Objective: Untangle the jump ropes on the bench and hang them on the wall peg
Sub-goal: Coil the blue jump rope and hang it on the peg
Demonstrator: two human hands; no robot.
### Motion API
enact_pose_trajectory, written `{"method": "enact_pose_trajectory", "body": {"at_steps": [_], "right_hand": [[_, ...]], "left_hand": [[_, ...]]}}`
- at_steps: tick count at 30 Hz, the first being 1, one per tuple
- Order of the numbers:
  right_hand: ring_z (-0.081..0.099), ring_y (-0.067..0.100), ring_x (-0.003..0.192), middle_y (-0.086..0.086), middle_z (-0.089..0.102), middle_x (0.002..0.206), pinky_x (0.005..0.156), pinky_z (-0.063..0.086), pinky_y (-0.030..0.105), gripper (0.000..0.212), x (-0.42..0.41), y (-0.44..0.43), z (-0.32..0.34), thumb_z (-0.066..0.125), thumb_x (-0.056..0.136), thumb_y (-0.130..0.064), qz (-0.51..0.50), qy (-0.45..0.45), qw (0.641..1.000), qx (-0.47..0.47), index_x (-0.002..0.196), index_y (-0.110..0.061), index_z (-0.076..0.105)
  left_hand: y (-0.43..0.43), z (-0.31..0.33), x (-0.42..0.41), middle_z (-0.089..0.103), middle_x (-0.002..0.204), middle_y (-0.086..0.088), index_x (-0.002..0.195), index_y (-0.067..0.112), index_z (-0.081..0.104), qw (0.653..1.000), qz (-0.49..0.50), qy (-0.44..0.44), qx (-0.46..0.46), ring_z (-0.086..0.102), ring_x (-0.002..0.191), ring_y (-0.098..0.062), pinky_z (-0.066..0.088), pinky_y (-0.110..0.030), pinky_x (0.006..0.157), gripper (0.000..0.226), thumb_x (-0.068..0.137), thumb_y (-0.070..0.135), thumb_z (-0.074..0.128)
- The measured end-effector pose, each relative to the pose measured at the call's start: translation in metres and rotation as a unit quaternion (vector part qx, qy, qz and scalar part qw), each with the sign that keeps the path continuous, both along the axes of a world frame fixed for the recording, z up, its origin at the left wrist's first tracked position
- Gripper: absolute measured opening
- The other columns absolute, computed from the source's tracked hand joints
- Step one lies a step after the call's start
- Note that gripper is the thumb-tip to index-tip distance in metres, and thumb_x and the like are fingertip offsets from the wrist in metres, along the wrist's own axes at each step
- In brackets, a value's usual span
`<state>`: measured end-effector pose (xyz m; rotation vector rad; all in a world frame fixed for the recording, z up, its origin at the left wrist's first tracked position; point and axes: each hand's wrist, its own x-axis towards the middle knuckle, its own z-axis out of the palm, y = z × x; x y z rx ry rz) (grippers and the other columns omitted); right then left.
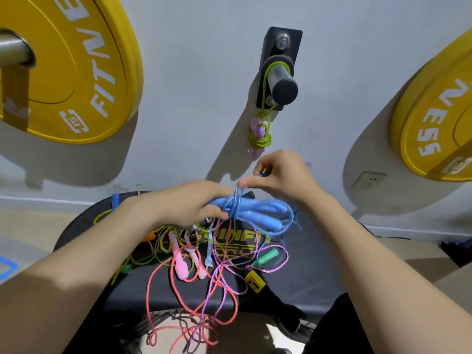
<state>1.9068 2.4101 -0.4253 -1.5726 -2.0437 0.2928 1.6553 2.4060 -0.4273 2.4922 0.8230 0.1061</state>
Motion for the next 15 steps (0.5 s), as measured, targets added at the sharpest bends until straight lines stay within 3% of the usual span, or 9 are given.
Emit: {"method": "enact_pose_trajectory", "body": {"at_steps": [3, 5, 8, 9, 12, 15], "right_hand": [[0.048, -0.001, 0.058, -0.014, 0.058, 0.061, 0.062, 0.043, 0.026, 0.027, 0.012, 0.003, -0.004, 0.076, 0.091, -0.025, 0.101, 0.143, 0.984, -0.041, 0.079, -0.001, 0.072], [0.046, -0.001, 0.052, -0.015, 0.053, 0.057, 0.054, 0.04, 0.017, 0.019, 0.007, -0.002, -0.003, 0.064, 0.103, -0.016, 0.114, 0.177, 0.973, -0.092, 0.092, -0.003, 0.073], [0.031, 0.014, 0.051, 0.008, 0.036, 0.062, 0.047, 0.028, 0.026, 0.029, -0.007, -0.007, -0.005, 0.051, 0.112, -0.029, 0.121, 0.142, 0.948, -0.257, 0.111, -0.016, 0.078], [0.029, 0.016, 0.051, 0.007, 0.035, 0.062, 0.047, 0.028, 0.026, 0.03, -0.01, -0.01, -0.003, 0.051, 0.112, -0.032, 0.132, 0.118, 0.943, -0.281, 0.111, -0.02, 0.078], [0.028, 0.015, 0.05, -0.006, 0.034, 0.056, 0.045, 0.025, 0.026, 0.029, -0.013, -0.018, 0.006, 0.059, 0.108, -0.037, 0.174, 0.119, 0.932, -0.296, 0.11, -0.016, 0.079], [0.027, 0.014, 0.052, -0.005, 0.035, 0.056, 0.048, 0.023, 0.025, 0.035, -0.007, -0.024, 0.013, 0.068, 0.103, -0.033, 0.202, 0.126, 0.934, -0.267, 0.1, 0.0, 0.077]], "left_hand": [[0.006, 0.007, -0.001, 0.07, 0.095, -0.002, 0.121, 0.018, 0.067, 0.983, 0.081, -0.163, 0.009, 0.062, 0.084, -0.015, 0.048, -0.037, 0.078, 0.018, 0.104, 0.021, 0.067], [0.014, 0.004, -0.002, 0.068, 0.088, 0.0, 0.116, 0.026, 0.066, 0.965, 0.15, -0.207, 0.052, 0.062, 0.08, -0.018, 0.046, -0.034, 0.072, 0.012, 0.104, 0.025, 0.065], [0.023, -0.007, -0.002, 0.063, 0.086, 0.002, 0.106, 0.025, 0.06, 0.945, 0.259, -0.146, 0.133, 0.062, 0.089, -0.032, 0.034, -0.037, 0.069, 0.007, 0.103, 0.03, 0.064], [0.025, -0.012, -0.002, 0.065, 0.093, -0.003, 0.111, 0.022, 0.059, 0.939, 0.29, -0.119, 0.143, 0.062, 0.096, -0.038, 0.037, -0.038, 0.072, 0.012, 0.103, 0.03, 0.063], [0.02, -0.016, 0.0, 0.071, 0.116, -0.011, 0.14, 0.034, 0.051, 0.934, 0.316, -0.038, 0.164, 0.064, 0.106, -0.044, 0.05, -0.045, 0.081, 0.038, 0.103, 0.033, 0.061], [0.009, -0.015, 0.008, 0.072, 0.117, -0.003, 0.137, 0.047, 0.049, 0.933, 0.286, 0.042, 0.213, 0.066, 0.106, -0.04, 0.05, -0.042, 0.079, 0.045, 0.098, 0.029, 0.062]]}}
